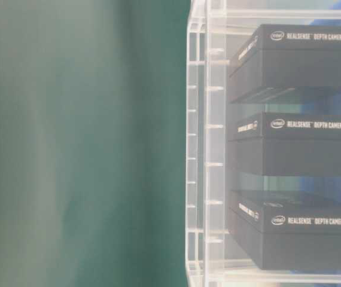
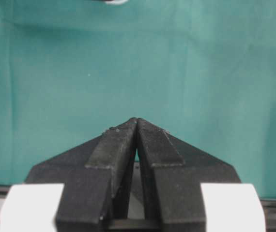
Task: Take the box out of the case with the right arm.
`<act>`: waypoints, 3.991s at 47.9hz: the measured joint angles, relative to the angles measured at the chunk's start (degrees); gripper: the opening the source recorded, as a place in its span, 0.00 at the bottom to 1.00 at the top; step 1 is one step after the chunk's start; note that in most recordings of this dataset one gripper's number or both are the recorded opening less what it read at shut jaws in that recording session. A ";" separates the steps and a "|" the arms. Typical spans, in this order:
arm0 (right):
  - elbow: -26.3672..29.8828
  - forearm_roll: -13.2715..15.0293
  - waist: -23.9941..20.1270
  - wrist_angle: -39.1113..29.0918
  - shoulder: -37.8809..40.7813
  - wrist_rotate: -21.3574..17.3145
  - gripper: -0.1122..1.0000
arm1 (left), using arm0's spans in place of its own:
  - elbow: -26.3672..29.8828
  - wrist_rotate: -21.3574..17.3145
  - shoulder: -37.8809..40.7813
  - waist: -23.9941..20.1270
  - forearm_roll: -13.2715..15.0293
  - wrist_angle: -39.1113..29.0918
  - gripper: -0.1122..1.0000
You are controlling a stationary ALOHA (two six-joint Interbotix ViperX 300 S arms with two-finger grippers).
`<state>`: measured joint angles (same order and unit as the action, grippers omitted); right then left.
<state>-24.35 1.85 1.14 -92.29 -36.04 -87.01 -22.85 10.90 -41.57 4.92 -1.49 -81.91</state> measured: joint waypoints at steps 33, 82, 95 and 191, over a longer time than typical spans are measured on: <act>-0.09 2.90 16.08 0.09 1.93 14.24 0.10 | 0.00 0.18 0.09 0.00 -0.09 -0.18 0.10; -2.11 4.39 16.44 3.16 4.22 12.74 0.95 | 0.00 0.18 0.18 0.00 -0.09 -0.26 0.10; -2.20 4.57 16.44 3.08 4.39 12.74 0.94 | 0.00 0.26 0.09 0.00 -0.09 -0.26 0.10; 48.78 4.39 7.03 6.24 54.40 7.03 0.94 | 0.00 0.18 -1.93 -2.64 -0.26 -8.00 0.10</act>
<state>24.43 6.24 8.17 -86.04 18.37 -79.98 -22.85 11.07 -43.51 2.29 -1.76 -89.91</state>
